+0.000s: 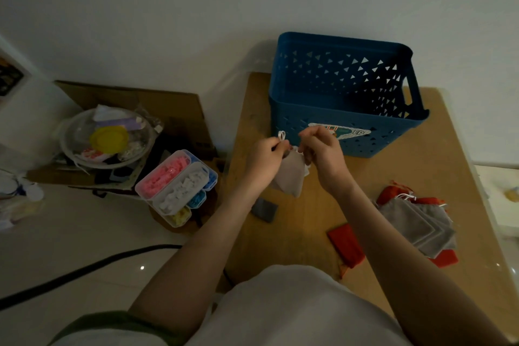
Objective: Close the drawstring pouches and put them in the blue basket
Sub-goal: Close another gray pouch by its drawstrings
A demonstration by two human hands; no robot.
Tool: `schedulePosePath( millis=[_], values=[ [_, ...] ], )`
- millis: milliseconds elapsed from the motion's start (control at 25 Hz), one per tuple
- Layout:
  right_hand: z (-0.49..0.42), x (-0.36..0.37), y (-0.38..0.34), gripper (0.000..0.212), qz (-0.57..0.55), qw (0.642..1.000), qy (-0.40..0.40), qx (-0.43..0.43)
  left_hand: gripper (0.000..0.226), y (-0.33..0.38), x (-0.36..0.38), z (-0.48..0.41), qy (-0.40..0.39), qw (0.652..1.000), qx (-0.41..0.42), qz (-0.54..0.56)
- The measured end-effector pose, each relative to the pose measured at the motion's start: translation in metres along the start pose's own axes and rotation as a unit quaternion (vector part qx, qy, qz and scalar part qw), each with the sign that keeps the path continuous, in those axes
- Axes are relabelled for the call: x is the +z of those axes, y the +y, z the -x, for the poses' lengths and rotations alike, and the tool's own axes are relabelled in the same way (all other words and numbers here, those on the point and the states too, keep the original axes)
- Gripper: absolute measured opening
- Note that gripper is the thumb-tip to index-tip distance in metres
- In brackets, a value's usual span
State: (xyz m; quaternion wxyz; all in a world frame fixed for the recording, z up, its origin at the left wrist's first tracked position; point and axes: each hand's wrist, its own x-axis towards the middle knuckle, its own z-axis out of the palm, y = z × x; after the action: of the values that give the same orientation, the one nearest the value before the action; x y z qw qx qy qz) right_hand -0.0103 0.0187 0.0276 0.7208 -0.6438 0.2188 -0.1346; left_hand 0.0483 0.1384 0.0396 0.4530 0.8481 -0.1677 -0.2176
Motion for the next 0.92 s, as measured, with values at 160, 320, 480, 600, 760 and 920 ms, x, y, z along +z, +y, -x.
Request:
schedulePosePath(
  millis=[160,320,480,600,760,920],
  values=[
    [-0.002,-0.007,0.001,0.019,0.144,0.986,-0.078,0.021,0.021,0.004,-0.008,0.002,-0.027,0.973,-0.061,0.221],
    [-0.006,-0.01,0.003,0.022,0.271,0.956,-0.11,0.017,0.018,0.001,-0.015,0.003,-0.042,0.933,-0.089,0.346],
    [-0.008,-0.012,0.004,0.021,0.299,0.947,-0.119,0.008,0.018,-0.004,-0.02,0.002,-0.072,0.926,-0.093,0.36],
    [-0.003,-0.013,0.007,0.022,0.255,0.96,-0.111,0.029,0.021,-0.006,-0.021,-0.002,-0.078,0.947,-0.084,0.299],
    [-0.002,-0.018,0.009,0.028,0.204,0.972,-0.081,0.083,0.03,-0.004,-0.018,-0.004,-0.078,0.976,-0.077,0.189],
    [0.004,-0.014,0.003,0.031,-0.049,0.984,-0.114,0.125,0.028,-0.003,-0.009,-0.003,-0.079,0.988,-0.043,0.128]
  ],
)
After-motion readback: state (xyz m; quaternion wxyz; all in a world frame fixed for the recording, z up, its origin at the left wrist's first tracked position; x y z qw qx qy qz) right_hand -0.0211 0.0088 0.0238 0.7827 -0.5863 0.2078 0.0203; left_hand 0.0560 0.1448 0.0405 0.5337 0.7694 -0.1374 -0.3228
